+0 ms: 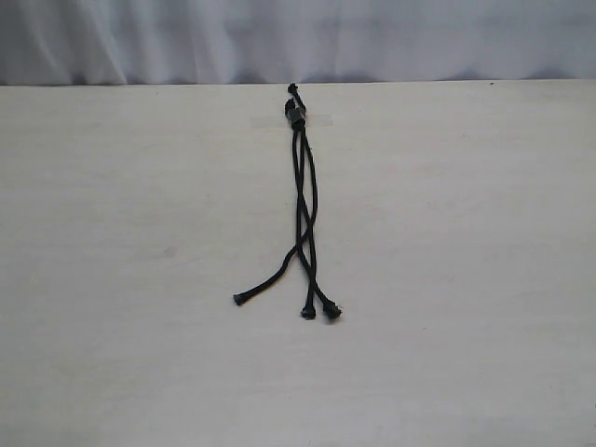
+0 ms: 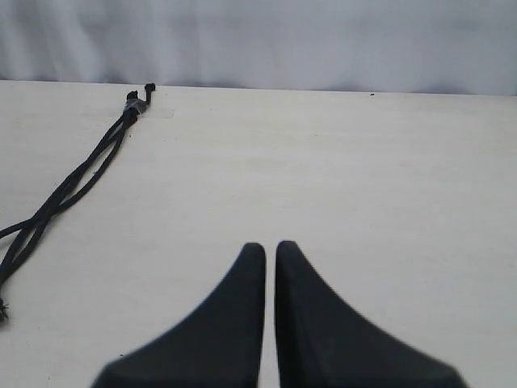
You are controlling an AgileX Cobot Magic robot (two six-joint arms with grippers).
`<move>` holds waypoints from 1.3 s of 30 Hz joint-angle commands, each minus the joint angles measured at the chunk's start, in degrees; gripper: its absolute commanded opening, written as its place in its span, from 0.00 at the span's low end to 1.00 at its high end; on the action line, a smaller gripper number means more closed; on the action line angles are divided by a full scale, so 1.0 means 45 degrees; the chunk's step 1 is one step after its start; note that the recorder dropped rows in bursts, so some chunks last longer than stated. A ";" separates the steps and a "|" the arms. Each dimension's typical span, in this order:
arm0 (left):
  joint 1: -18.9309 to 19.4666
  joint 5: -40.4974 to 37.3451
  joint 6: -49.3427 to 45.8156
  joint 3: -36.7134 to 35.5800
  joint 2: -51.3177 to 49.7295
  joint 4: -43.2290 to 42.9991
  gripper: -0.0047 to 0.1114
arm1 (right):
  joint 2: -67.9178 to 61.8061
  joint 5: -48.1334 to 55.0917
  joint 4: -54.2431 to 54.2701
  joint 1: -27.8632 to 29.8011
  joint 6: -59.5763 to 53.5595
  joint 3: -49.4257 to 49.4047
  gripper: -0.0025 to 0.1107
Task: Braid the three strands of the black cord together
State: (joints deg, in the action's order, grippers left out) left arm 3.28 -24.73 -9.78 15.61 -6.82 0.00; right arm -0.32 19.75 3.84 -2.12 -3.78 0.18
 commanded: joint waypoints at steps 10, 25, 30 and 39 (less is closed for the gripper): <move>0.1106 0.0918 0.0574 -0.3468 0.1516 0.0068 0.04 | 0.0072 0.0008 -0.0055 0.0023 0.0006 -0.0039 0.06; 0.1106 0.0970 0.0574 -0.3468 0.1516 0.0000 0.04 | 0.0072 0.0008 -0.0055 0.0023 0.0006 -0.0039 0.06; 0.1106 0.0970 0.0574 -0.3468 0.1516 0.0000 0.04 | 0.0072 0.0008 -0.0055 0.0023 0.0006 -0.0039 0.06; 0.1106 0.0976 0.0574 -0.3468 0.1516 0.0000 0.04 | 0.0072 0.0008 -0.0055 0.0023 0.0006 -0.0039 0.06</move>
State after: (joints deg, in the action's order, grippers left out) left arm 8.09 -20.73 -7.65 0.12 -0.20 0.00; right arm -0.24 19.85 3.84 -2.12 -3.78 0.06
